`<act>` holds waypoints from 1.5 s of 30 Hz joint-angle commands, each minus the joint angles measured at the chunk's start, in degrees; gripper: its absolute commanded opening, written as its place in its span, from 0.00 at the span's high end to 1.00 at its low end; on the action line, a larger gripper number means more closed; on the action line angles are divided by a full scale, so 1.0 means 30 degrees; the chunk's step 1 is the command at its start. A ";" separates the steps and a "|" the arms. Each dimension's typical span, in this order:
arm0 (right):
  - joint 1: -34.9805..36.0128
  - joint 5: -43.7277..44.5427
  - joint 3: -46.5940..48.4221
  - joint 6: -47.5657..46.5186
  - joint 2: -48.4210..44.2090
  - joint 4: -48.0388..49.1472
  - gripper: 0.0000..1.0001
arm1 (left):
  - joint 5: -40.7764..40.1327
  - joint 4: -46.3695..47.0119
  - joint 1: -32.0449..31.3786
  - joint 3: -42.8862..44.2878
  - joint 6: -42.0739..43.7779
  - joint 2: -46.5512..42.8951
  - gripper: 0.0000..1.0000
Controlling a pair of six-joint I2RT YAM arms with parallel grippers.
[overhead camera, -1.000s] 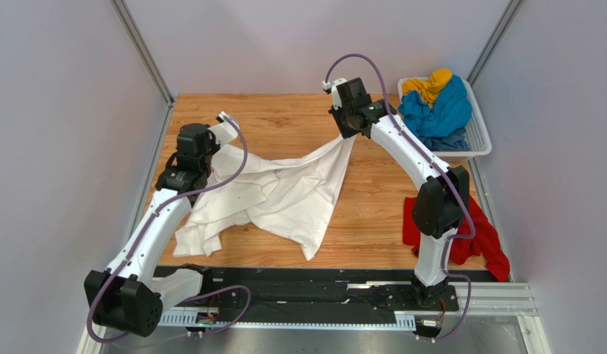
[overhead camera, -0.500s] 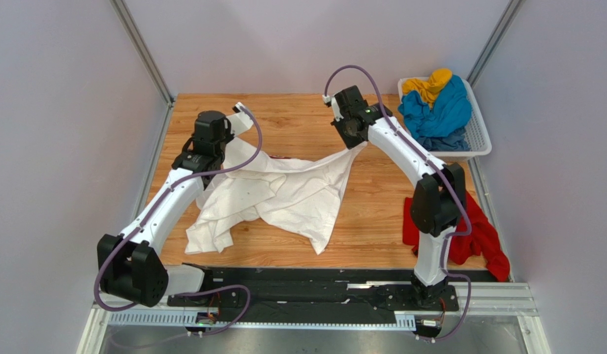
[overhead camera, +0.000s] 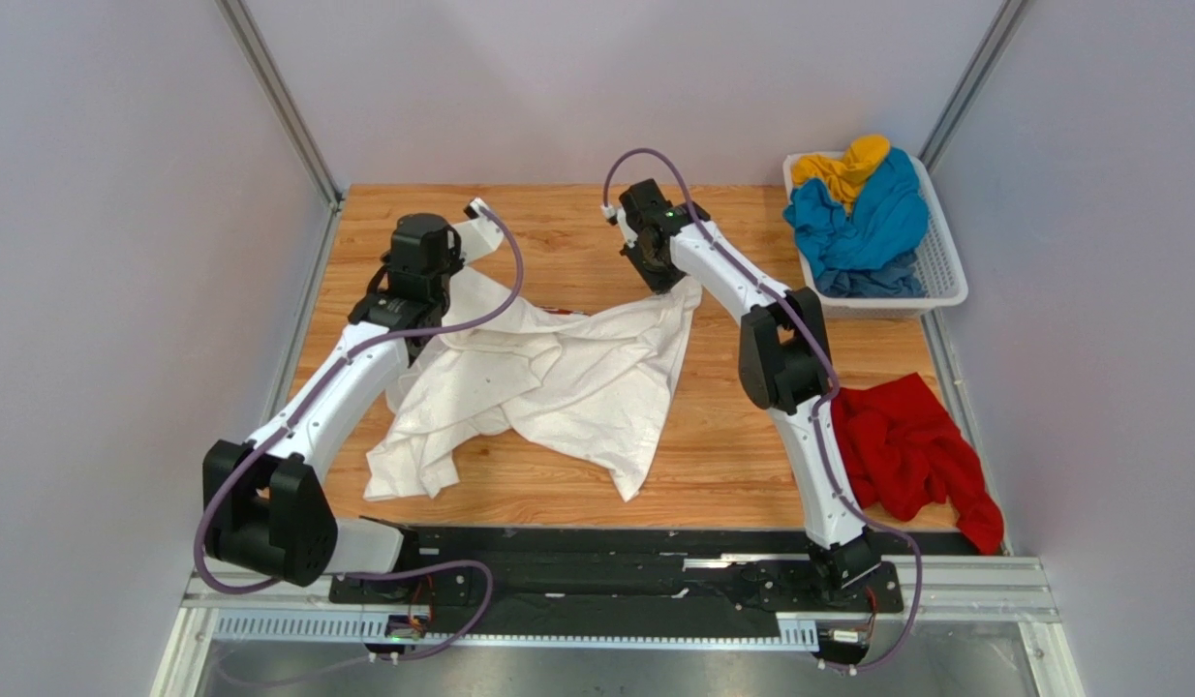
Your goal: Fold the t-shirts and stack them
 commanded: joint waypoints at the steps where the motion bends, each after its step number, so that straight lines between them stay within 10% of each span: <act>1: 0.0067 0.1172 0.1173 -0.1064 0.0130 0.0740 0.75 | -0.0410 0.1350 -0.0031 0.0561 0.0355 0.0409 1.00; 16: -0.2040 0.0501 0.0644 -0.0334 -0.0691 0.2441 0.24 | -0.0762 0.2258 -0.0031 0.0619 0.0063 0.2022 1.00; 45: -0.4972 -0.6005 -0.2227 0.2539 -0.2858 0.2412 0.29 | -0.0996 0.2728 -0.0031 -0.0347 0.0472 0.1671 1.00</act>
